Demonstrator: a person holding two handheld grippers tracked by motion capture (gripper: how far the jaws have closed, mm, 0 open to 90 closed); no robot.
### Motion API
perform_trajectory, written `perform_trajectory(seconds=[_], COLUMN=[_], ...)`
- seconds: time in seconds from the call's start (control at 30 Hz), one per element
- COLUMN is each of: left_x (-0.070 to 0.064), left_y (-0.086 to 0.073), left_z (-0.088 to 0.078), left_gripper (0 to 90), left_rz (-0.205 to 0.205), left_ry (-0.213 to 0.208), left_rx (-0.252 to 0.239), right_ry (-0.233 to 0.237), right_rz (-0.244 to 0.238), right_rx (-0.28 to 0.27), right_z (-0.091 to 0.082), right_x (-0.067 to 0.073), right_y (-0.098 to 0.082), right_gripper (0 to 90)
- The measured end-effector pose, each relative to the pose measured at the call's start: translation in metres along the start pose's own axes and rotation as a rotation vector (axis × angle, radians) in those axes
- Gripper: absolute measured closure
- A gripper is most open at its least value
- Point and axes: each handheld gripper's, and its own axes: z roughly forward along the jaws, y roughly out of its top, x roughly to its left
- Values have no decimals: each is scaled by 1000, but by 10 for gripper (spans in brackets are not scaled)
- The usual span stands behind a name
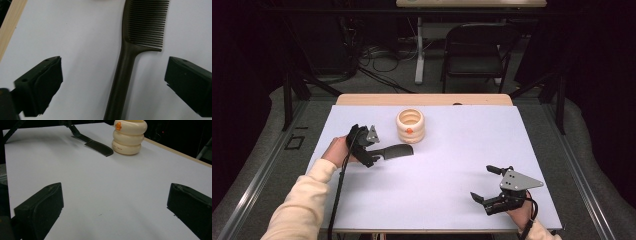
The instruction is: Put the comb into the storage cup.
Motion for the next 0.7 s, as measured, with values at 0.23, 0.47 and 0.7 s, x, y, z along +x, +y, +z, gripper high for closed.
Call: perform_trajectory(seconds=[0.23, 0.47, 0.7], left_x=[-3, 0, 2], left_y=[7, 10, 17], left_z=[5, 9, 15], left_gripper=[285, 446, 574], left_rz=[73, 115, 170], left_ry=[-20, -41, -88], left_rx=[61, 107, 151], right_ry=[1, 1, 3], right_rz=[-1, 1, 0], right_rx=[2, 1, 0], right_z=[0, 0, 0], right_x=[0, 0, 0], right_y=[0, 0, 0], right_gripper=[1, 1, 1])
